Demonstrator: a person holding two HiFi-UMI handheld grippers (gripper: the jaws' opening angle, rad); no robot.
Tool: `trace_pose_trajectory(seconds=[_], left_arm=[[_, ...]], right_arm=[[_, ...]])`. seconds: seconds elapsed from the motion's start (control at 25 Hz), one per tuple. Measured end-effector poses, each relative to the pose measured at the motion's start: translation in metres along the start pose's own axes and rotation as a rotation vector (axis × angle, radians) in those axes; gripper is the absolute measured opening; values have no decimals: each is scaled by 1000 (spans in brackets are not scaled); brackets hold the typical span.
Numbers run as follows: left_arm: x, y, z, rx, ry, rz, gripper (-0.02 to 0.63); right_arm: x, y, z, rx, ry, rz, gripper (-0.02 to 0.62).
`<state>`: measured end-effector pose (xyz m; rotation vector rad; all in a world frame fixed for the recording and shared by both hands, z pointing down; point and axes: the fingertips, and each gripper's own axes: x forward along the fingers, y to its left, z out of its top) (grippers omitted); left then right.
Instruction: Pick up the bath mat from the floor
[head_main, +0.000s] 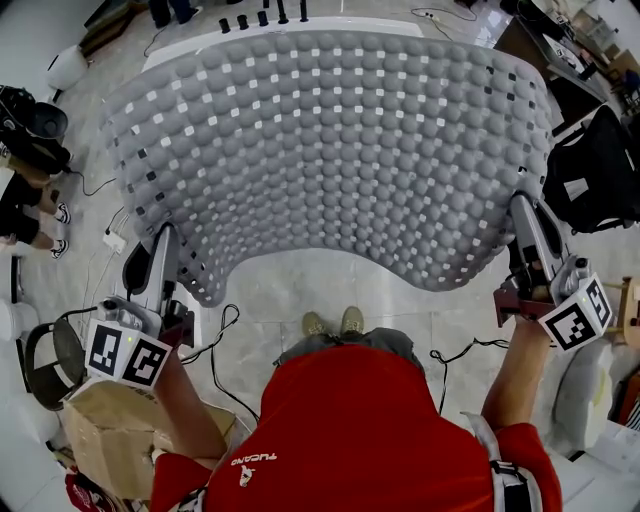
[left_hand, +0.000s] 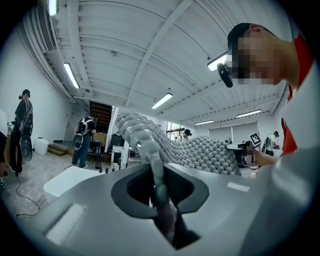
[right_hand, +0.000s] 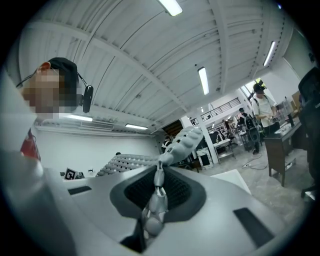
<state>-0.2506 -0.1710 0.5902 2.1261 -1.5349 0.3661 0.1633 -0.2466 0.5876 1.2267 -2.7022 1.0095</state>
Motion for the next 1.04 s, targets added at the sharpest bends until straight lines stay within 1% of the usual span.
trace_pose_trajectory(seconds=[0.2,0.4,0.52,0.64,0.72,0.84,0.92,1.04], left_arm=[[7,5,-23,-58,-63,6,48],[1,20,-30,-52,-71,-4,48],[4,25,-38,-73,-88,-22,46],[6,28,-40,-91,-91,-23,46],[6,20,-32,-89,-90,-19,46],[5,-2,-2,-41,-98,1,44],[5,-24,18,-19,-104,10,44],[8,-65,36,-22,-109,7,44]], right_arm=[[13,-3,4,-101,41,9,34],[18,8,-9,-103,36,2,34],[21,15,-7,-134,43,-7,34],[26,19,-3,-148,56,-9,34],[21,16,6,-147,57,-6,34],[8,6,26,-131,21,21,34],[-6,-2,43,-126,3,35,34],[-37,-15,74,-135,5,33,34]])
